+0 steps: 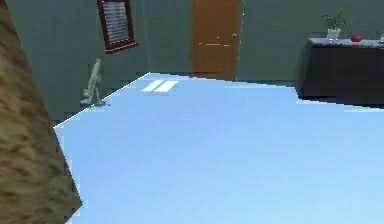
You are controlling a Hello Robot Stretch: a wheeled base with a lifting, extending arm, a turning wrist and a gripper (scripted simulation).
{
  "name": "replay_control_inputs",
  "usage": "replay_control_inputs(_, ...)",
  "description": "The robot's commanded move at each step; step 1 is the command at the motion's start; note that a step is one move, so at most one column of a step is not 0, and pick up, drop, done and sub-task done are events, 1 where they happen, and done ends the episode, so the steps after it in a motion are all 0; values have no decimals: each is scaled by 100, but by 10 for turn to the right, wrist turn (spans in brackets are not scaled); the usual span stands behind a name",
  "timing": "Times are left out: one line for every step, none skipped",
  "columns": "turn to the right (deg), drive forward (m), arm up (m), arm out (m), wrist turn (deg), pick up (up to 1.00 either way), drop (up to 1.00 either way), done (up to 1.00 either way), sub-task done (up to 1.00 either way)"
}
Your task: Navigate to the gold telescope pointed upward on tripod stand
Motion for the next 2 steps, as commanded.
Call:
replay_control_inputs(60, 0, 0, 0, 0, 0, 0, 0, 0)
replay_control_inputs(0, 20, 0, 0, 0, 0, 0, 0, 0)
